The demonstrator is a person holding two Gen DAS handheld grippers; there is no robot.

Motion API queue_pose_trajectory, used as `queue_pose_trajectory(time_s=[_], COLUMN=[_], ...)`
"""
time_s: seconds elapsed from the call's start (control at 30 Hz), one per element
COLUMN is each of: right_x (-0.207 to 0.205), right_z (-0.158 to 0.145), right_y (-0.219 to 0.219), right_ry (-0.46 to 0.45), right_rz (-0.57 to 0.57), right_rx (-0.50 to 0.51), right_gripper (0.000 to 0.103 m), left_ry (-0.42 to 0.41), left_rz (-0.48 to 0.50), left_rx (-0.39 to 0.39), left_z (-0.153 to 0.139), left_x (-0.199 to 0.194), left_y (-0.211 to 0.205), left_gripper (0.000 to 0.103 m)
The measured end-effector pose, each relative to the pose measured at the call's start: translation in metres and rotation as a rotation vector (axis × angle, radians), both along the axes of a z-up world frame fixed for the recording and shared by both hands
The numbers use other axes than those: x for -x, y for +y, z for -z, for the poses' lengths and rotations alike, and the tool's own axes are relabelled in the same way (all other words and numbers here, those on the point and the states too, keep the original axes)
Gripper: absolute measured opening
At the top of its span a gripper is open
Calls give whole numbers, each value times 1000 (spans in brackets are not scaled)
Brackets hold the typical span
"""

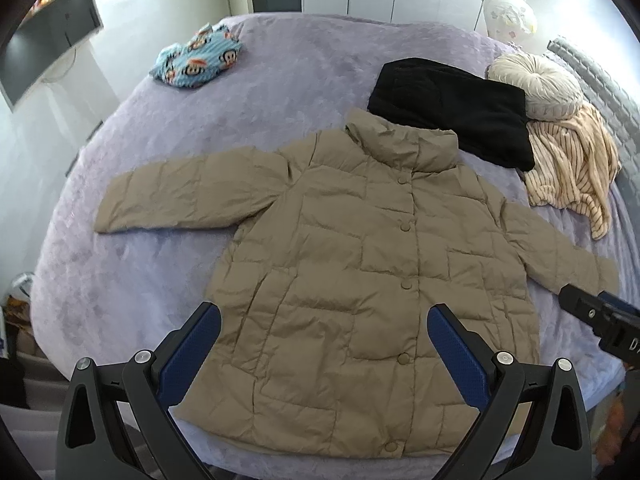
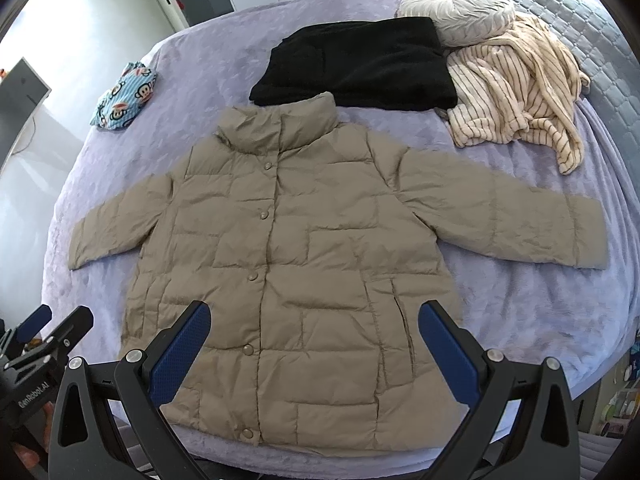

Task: Fold large clothes
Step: 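Grasp the jacket sleeve nearest the left tool and lift it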

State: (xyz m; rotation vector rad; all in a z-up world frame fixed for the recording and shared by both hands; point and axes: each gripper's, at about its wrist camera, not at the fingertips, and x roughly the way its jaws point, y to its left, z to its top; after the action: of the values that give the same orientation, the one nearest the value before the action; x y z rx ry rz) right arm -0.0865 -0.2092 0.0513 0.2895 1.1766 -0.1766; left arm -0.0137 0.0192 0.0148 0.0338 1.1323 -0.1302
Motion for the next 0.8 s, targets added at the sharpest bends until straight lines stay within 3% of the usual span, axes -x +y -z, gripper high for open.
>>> queue_pose_trajectory(time_s=[0.33,0.43,0.63,0.8], right_x=[-19,-29,-51,-70], right_z=[23,38,77,100], right_y=[27,50,109,160], right_ry=[30,33,168,201], right_rz=[52,53,37,-16], right_rx=[-7,-60,-159,-166], right_gripper=[103,103,103,103], left_ry=[90,117,155,156], left_rz=[-29,-38,-97,-210], left_rx=[88,124,148,281], left_z=[38,54,98,143], left_x=[-35,-53,-99,-140], left_y=[61,88,153,225], left_gripper=[103,103,103,103])
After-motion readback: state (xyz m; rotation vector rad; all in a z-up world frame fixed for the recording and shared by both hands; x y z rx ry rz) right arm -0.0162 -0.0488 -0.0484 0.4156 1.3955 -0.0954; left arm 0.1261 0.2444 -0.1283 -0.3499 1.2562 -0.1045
